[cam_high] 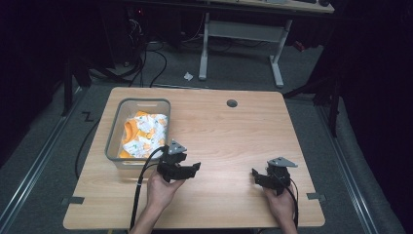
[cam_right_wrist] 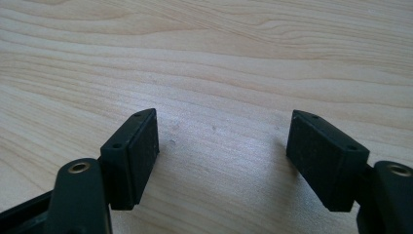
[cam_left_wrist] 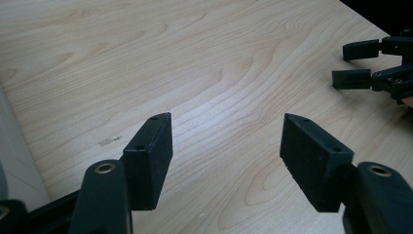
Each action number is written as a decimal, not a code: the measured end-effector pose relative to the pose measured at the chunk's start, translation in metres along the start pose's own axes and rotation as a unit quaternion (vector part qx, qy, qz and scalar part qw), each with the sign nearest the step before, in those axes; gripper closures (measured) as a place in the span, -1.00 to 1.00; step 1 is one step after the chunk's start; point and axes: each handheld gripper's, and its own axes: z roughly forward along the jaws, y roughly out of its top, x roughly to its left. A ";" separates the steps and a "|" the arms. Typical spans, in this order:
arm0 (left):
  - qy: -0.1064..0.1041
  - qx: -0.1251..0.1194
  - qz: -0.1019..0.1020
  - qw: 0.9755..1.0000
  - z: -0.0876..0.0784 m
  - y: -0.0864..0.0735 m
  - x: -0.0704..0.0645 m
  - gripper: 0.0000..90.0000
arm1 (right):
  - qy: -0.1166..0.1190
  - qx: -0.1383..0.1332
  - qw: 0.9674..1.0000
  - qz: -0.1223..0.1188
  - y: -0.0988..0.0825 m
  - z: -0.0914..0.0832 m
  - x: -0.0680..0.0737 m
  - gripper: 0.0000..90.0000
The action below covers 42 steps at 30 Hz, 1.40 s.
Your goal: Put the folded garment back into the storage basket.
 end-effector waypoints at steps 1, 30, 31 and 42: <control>-0.001 0.001 -0.001 1.000 0.001 -0.001 0.000 -0.18 | 0.000 0.000 1.000 0.000 0.000 0.000 0.000 -0.38; 0.042 0.041 -0.011 0.998 0.051 -0.033 0.005 -0.18 | 0.000 0.000 1.000 0.000 0.000 0.000 0.000 -0.38; 0.043 0.041 -0.012 0.998 0.052 -0.034 0.005 -0.18 | 0.000 0.000 1.000 0.000 0.000 0.000 0.000 -0.38; 0.091 0.005 0.037 0.995 0.064 -0.046 0.005 -0.26 | 0.000 0.000 1.000 0.000 0.000 0.000 0.000 -0.38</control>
